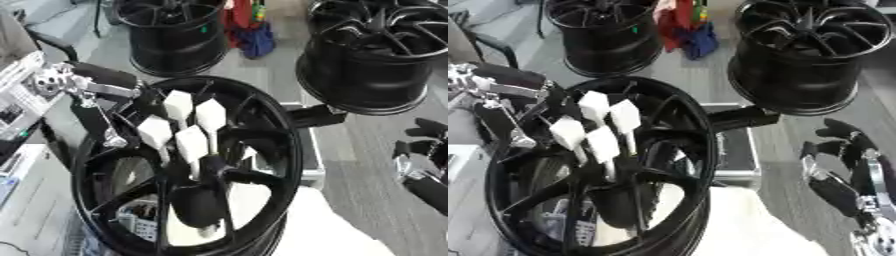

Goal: Pull the pin out of the wheel hub.

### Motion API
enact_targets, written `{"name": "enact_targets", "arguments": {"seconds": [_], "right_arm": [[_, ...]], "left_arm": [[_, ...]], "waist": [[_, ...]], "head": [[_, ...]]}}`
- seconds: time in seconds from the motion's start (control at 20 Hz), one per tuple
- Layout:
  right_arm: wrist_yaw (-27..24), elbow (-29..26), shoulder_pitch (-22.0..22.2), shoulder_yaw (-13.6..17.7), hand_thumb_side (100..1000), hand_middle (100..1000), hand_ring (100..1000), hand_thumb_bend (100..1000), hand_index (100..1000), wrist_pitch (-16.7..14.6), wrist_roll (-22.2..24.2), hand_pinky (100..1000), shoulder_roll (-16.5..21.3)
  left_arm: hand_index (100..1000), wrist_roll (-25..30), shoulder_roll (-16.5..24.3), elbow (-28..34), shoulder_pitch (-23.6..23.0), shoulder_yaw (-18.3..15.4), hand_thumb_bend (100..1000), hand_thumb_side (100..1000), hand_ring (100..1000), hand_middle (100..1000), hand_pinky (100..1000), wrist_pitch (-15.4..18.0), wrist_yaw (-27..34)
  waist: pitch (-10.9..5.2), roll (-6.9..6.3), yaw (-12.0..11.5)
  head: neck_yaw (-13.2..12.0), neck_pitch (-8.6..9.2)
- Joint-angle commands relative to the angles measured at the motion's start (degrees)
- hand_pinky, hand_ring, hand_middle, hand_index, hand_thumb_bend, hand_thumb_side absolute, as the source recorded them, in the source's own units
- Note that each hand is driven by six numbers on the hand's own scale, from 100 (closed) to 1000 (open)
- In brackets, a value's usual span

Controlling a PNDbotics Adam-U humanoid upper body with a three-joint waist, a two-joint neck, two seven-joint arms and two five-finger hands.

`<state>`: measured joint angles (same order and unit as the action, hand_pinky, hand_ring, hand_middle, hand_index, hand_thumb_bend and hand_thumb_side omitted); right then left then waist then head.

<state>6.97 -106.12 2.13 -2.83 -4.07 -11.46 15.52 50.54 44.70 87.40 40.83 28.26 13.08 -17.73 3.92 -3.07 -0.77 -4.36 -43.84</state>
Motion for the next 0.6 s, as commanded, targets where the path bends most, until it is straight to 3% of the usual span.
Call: {"name": "enact_targets", "arguments": {"seconds": [0.05, 0.25, 0.45, 0.6], "right_arm": [[-0.06, -0.53, -0.28, 0.23, 100, 661, 593, 186, 807, -0.08, 0.13, 730, 1.1], [-0.05, -0.47, -0.22, 0.28, 100, 661, 593, 186, 807, -0.09, 0.11, 730, 1.06], [-0.07, -0.44, -0.2, 0.3, 100, 661, 593, 187, 807, -0.11, 0.1, 730, 1.03], [-0.06, -0.41, -0.16, 0.35, 100, 660, 593, 187, 807, -0.11, 0.08, 730, 0.99]], "left_arm": [[826, 1.42, 0.62, -0.32, 0.63, 0.22, 286, 105, 628, 713, 715, 1.99, -0.48], [769, 1.42, 0.28, -0.78, 0.5, 0.34, 244, 100, 569, 629, 669, 2.17, -0.57], [668, 1.42, 0.11, -0.58, 0.69, -0.54, 100, 100, 487, 520, 612, 1.83, 0.44], [638, 1.42, 0.17, -0.34, 0.85, -1.8, 100, 100, 466, 493, 596, 1.13, 2.25]], "waist": [[-0.45, 0.08, 0.02], [-0.45, 0.06, 0.02], [-0.48, 0.08, -0.05], [-0.52, 0.11, -0.11]], "head": [[-0.05, -0.28], [-0.02, -0.28], [0.02, -0.28], [0.04, -0.28]]}}
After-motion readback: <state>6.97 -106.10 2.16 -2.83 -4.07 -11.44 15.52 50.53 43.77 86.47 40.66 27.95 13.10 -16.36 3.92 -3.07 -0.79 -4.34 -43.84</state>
